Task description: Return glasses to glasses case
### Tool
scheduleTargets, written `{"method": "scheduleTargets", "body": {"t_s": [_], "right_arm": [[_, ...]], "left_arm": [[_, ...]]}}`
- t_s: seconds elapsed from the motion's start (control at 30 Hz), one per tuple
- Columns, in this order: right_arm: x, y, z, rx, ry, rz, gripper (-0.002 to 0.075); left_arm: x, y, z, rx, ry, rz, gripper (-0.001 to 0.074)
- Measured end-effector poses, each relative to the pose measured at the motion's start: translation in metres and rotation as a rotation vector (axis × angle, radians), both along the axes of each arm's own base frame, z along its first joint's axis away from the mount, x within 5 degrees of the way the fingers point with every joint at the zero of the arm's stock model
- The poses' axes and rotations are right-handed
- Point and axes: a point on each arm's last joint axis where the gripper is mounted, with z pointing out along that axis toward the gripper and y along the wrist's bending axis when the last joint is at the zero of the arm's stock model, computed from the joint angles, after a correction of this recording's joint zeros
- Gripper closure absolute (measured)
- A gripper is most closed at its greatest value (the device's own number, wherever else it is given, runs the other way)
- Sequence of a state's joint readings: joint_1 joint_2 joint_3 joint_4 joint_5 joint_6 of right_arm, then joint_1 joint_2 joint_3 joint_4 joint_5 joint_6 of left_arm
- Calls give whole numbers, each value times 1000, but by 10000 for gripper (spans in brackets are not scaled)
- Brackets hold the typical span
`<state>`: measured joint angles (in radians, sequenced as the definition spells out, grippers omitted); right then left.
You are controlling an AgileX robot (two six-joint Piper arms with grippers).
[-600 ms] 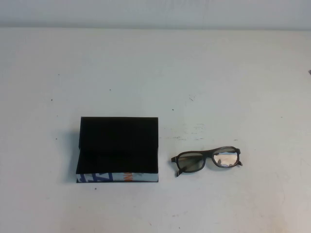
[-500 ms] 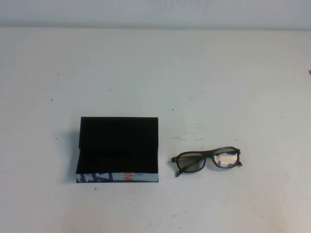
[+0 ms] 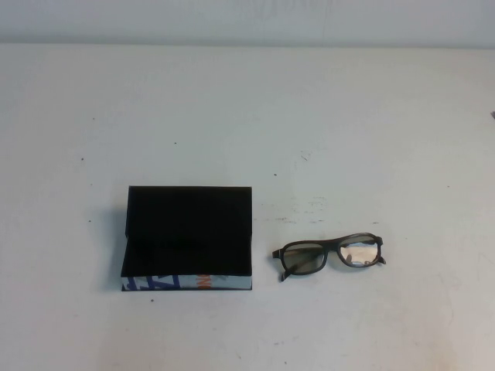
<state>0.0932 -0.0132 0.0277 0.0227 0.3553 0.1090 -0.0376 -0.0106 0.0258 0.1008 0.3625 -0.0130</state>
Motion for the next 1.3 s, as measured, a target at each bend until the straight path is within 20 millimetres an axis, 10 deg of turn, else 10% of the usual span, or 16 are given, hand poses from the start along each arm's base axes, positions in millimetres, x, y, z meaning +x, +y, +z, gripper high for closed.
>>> {"method": "scheduleTargets", "body": {"t_s": [0.5,0.9,1.3], "right_arm": [[3,-2,11,-27,-129,-13,737],[3,-7,41,412,-412,-100,737],[12,32,110,355,294,214,737]], "left_arm": [[0,0,0,0,2,0,735],[0,0,0,0,2,0,735],[0,0,0,0,2,0,735]]}}
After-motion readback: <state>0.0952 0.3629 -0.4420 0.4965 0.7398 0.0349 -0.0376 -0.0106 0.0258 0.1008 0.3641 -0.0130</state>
